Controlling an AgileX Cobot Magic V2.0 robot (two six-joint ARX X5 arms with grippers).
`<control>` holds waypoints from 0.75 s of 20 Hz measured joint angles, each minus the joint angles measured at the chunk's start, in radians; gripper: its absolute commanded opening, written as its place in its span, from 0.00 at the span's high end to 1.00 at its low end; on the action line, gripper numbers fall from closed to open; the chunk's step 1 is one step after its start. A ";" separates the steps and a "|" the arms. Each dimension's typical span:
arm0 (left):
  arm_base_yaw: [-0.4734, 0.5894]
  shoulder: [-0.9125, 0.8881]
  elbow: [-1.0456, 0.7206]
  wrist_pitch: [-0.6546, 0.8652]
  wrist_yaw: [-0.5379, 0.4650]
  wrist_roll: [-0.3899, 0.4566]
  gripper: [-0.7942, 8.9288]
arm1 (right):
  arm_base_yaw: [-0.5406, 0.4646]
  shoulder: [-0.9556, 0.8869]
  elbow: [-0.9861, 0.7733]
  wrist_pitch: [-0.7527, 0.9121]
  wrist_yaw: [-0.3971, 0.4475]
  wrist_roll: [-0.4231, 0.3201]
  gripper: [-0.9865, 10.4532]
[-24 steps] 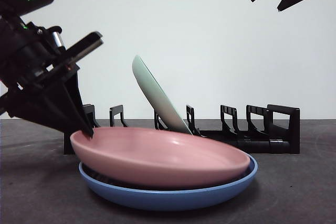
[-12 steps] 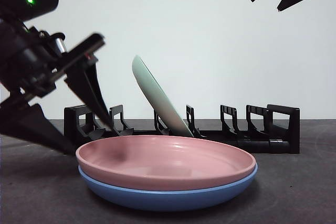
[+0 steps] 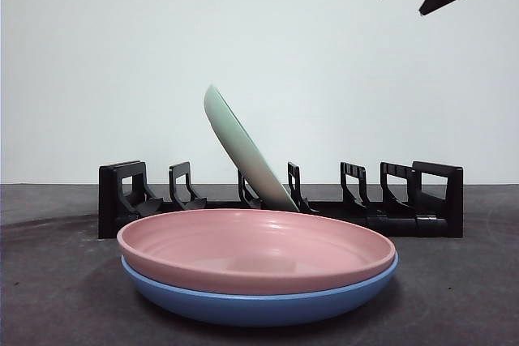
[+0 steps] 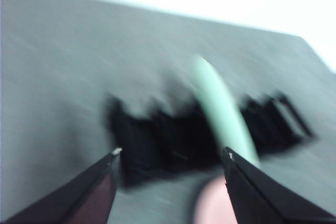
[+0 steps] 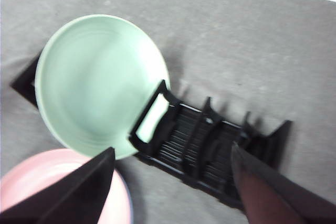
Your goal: Place the plate
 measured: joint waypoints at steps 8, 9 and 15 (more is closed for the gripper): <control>0.105 -0.052 0.001 -0.107 -0.003 0.073 0.60 | 0.090 0.264 0.252 -0.072 -0.259 0.250 0.61; 0.105 -0.053 0.001 -0.107 -0.003 0.074 0.60 | 0.107 0.319 0.311 -0.093 -0.260 0.256 0.61; 0.105 -0.053 0.001 -0.106 -0.003 0.080 0.60 | 0.212 0.622 0.590 -0.182 -0.258 0.263 0.63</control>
